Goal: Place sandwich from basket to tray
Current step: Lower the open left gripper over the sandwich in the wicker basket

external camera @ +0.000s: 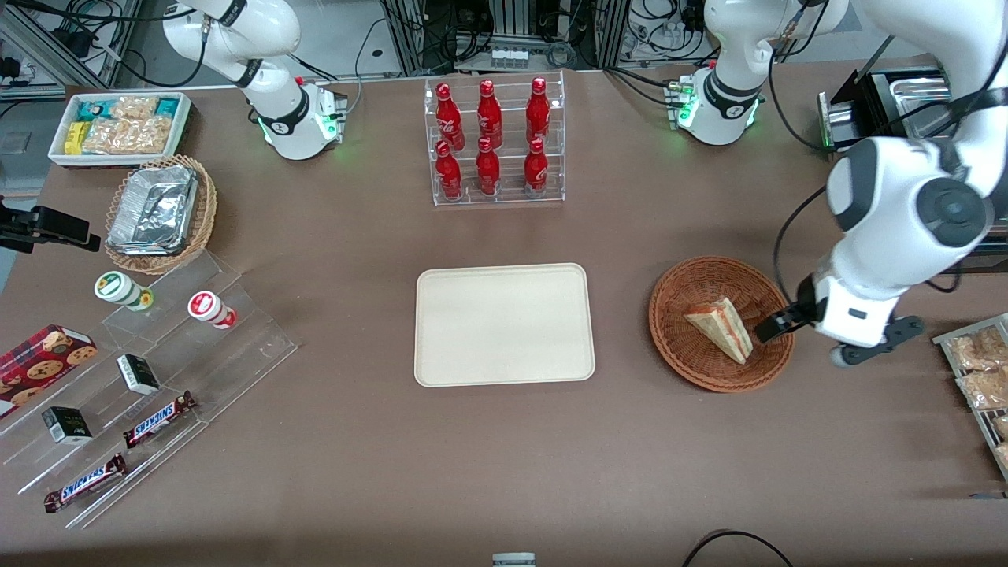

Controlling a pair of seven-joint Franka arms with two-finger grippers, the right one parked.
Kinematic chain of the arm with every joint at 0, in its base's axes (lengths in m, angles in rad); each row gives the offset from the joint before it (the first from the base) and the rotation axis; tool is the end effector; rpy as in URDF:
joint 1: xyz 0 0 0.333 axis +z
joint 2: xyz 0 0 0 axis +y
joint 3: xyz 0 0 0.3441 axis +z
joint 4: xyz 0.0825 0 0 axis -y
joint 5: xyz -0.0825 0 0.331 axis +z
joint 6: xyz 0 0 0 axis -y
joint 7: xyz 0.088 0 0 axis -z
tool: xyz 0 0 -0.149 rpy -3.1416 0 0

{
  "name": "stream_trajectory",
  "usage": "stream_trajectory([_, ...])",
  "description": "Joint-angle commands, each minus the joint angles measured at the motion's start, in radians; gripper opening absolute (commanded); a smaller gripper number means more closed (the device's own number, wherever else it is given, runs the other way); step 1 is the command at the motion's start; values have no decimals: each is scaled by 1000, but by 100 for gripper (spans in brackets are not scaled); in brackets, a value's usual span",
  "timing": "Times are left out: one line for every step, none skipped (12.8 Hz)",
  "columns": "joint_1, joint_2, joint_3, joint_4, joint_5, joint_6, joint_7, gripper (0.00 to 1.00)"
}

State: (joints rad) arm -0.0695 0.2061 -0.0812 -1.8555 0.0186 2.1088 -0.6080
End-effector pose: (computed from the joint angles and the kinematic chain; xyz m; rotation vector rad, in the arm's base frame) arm 0.5709 -0.0826 0.4254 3.0439 0.6971 0.0693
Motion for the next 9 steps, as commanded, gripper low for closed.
stream_trajectory([-26,24,3,-56,11,83,-154,100])
stream_trajectory([-38,35,3,-79,18,94,-182,100])
stream_trajectory([-52,38,5,-118,20,138,-190,100])
stream_trajectory([-52,36,5,-155,20,186,-199,100])
stream_trajectory([-52,38,5,-178,20,213,-220,100])
stream_trajectory([-53,51,5,-186,20,215,-226,100])
stream_trajectory([-55,56,6,-197,21,217,-227,100])
stream_trajectory([-55,58,6,-209,21,217,-227,100])
stream_trajectory([-53,58,6,-221,21,217,-228,100])
